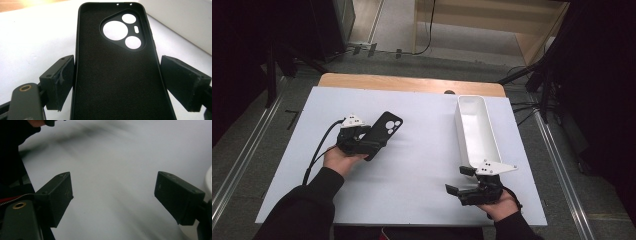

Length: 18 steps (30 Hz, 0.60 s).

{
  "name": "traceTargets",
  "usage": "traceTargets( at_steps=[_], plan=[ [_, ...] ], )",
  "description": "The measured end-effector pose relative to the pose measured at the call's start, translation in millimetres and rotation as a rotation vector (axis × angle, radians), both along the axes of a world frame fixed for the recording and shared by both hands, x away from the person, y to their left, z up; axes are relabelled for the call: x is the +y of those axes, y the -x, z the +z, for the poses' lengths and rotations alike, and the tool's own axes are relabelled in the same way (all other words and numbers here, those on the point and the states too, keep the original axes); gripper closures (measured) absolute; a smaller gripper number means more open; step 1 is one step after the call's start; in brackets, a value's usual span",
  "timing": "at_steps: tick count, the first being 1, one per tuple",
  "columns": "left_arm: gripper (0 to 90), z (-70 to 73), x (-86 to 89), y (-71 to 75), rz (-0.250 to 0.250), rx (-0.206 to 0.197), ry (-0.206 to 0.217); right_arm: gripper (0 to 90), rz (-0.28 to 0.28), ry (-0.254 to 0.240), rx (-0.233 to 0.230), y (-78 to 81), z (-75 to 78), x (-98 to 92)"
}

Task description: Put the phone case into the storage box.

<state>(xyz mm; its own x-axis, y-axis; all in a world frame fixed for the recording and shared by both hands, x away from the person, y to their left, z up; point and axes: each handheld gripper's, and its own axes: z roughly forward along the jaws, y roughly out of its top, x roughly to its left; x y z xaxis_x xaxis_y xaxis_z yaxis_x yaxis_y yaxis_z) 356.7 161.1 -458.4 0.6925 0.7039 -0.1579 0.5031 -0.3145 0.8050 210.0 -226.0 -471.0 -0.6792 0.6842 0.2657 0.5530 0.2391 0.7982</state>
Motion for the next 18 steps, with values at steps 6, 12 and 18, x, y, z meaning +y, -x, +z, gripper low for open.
traceTargets(
  at_steps=[6,12,18],
  plan=[
    [14.5,1.1,-3.2,4.9,0.000,0.005,0.018,13.6,0.003,-0.004,0.014,-1.5,0.8,1.1],
    [14.4,1.5,-6.8,9.4,0.004,0.009,0.026,13.6,0.010,-0.007,0.001,-2.6,1.0,3.3],
    [14.4,3.0,-8.6,13.0,0.001,0.014,0.027,13.5,0.011,-0.015,-0.012,-2.8,4.8,5.9]
  ],
)
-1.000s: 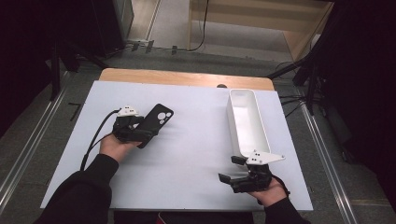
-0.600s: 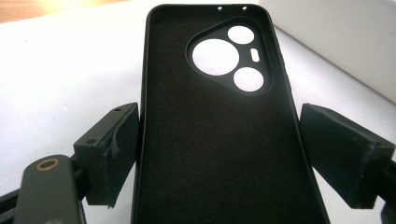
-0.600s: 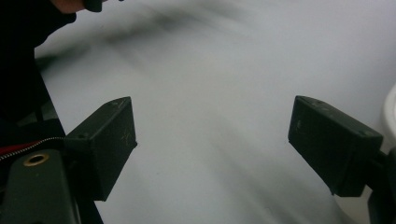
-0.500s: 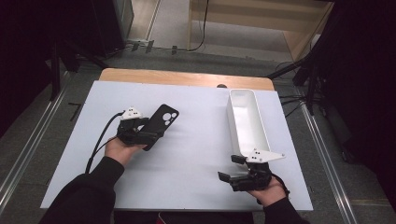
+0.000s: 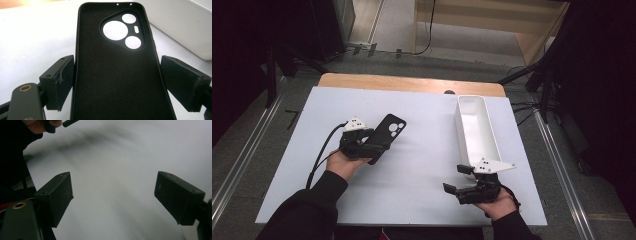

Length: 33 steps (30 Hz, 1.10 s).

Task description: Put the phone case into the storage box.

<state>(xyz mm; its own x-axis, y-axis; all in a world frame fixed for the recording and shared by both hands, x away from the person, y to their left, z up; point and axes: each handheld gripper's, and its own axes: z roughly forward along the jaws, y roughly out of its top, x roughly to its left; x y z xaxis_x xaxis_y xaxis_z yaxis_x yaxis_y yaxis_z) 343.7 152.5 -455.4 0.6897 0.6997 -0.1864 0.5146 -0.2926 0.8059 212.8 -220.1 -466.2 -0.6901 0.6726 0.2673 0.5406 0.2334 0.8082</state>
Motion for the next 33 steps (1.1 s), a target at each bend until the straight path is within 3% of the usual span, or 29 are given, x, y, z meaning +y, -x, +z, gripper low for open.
traceTargets(
  at_steps=[5,21,33],
  plan=[
    [14.4,0.6,-0.6,2.5,0.004,0.007,0.005,13.5,-0.021,0.011,0.019,-2.6,1.5,1.6],
    [14.4,2.2,-5.6,14.1,0.004,0.015,0.049,13.6,-0.027,0.018,0.011,-15.3,9.3,11.6],
    [14.4,1.6,-8.2,20.4,0.016,0.017,0.075,13.6,-0.070,0.023,0.040,-22.0,18.3,20.8]
  ],
)
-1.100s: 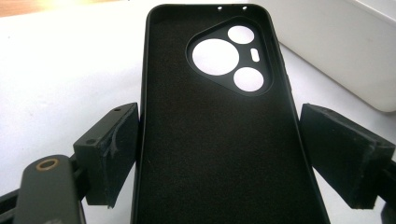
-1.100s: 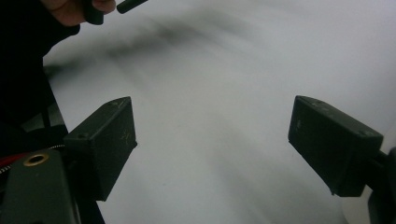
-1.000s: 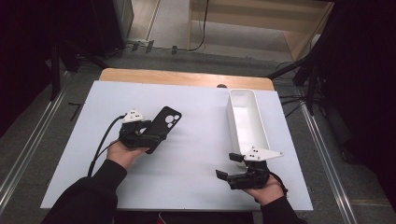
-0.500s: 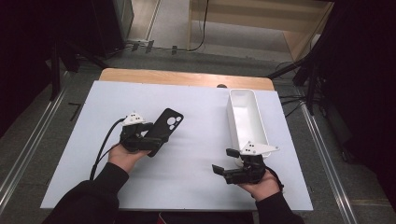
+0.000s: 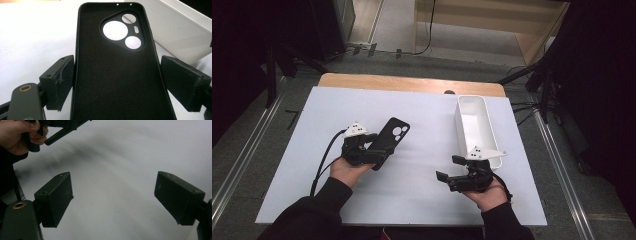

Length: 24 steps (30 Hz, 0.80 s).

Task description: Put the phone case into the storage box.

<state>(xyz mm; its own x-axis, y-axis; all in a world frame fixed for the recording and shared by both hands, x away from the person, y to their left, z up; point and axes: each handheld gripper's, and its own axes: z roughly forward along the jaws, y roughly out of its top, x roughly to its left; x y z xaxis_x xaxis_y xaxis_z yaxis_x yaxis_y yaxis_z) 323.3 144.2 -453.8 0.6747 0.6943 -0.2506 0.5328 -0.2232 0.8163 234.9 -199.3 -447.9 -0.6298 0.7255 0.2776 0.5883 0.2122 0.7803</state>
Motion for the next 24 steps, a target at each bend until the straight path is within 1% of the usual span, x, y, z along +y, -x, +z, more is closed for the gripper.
traceTargets(
  at_steps=[2,4,5,7,8,11,13,16,17,20,24],
  plan=[
    [14.4,0.5,0.3,1.3,0.008,0.000,0.005,13.6,0.001,-0.006,0.010,-1.6,0.4,1.0],
    [14.4,0.7,0.2,3.1,0.025,-0.008,0.016,13.6,0.000,-0.005,0.008,-3.9,0.7,1.8],
    [14.4,0.7,0.3,3.5,0.030,-0.014,0.017,13.6,-0.008,-0.007,0.017,-5.0,1.6,2.3],
    [14.4,0.7,-0.5,5.3,0.039,-0.022,0.014,13.6,-0.014,-0.015,0.018,-6.7,2.4,2.9],
    [14.4,0.5,-1.2,5.7,0.043,-0.024,0.013,13.6,-0.017,-0.027,0.025,-8.2,3.3,3.7],
    [14.5,0.5,-3.8,7.7,0.049,-0.029,0.012,13.6,-0.024,-0.035,0.033,-11.5,5.4,4.7],
    [14.5,0.5,-4.9,8.9,0.050,-0.039,0.014,13.6,-0.028,-0.042,0.027,-14.0,6.1,6.1],
    [14.4,-0.9,-6.5,11.2,0.057,-0.042,0.026,13.6,-0.034,-0.043,0.023,-17.1,7.7,10.5],
    [14.5,-1.3,-7.1,12.5,0.062,-0.035,0.027,13.6,-0.032,-0.038,0.022,-18.3,8.6,12.2],
    [14.4,-2.9,-9.2,14.3,0.064,-0.038,0.036,13.6,-0.030,-0.045,0.028,-22.0,11.0,17.3],
    [14.4,-3.7,-11.1,16.3,0.071,-0.049,0.032,13.6,-0.030,-0.056,0.030,-26.9,13.7,21.5]
  ],
)
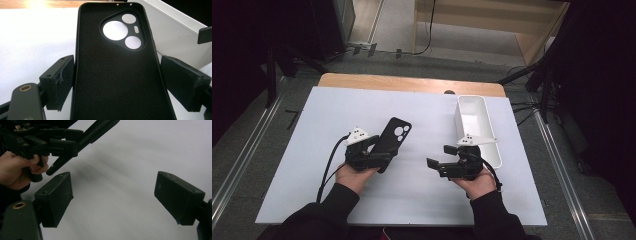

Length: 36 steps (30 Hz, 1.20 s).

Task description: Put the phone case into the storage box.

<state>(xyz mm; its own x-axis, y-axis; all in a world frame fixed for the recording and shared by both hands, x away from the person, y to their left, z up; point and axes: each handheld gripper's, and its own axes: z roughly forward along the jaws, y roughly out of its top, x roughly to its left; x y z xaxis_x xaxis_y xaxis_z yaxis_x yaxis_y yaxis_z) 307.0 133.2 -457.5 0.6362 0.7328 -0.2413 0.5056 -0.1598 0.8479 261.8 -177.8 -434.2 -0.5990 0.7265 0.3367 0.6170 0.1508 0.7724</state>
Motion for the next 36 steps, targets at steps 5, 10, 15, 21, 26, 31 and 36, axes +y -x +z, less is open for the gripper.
traceTargets(
  at_steps=[5,10,15,21,26,31,36],
  plan=[
    [14.4,-2.7,-2.7,3.0,0.017,-0.012,0.005,13.7,-0.007,-0.014,0.007,-4.5,1.2,2.4],
    [14.5,-5.2,-7.5,5.8,0.015,-0.021,0.005,14.5,-0.009,-0.022,0.011,-9.5,2.7,4.3],
    [14.5,-7.9,-12.1,8.7,0.025,-0.027,0.022,14.5,-0.016,-0.039,0.015,-14.1,4.9,6.9],
    [14.4,-11.7,-18.1,11.7,0.020,-0.026,0.030,14.5,-0.023,-0.046,0.030,-19.9,6.7,10.2],
    [14.4,-14.0,-21.8,13.8,0.018,-0.023,0.045,17.1,-0.017,-0.047,0.034,-24.4,8.4,14.5],
    [14.4,-15.6,-23.2,15.4,0.025,-0.025,0.056,17.2,-0.018,-0.052,0.038,-28.6,9.7,17.0],
    [14.4,-16.9,-25.9,18.6,0.029,-0.043,0.070,18.4,-0.021,-0.062,0.042,-33.6,11.6,17.8]
  ],
)
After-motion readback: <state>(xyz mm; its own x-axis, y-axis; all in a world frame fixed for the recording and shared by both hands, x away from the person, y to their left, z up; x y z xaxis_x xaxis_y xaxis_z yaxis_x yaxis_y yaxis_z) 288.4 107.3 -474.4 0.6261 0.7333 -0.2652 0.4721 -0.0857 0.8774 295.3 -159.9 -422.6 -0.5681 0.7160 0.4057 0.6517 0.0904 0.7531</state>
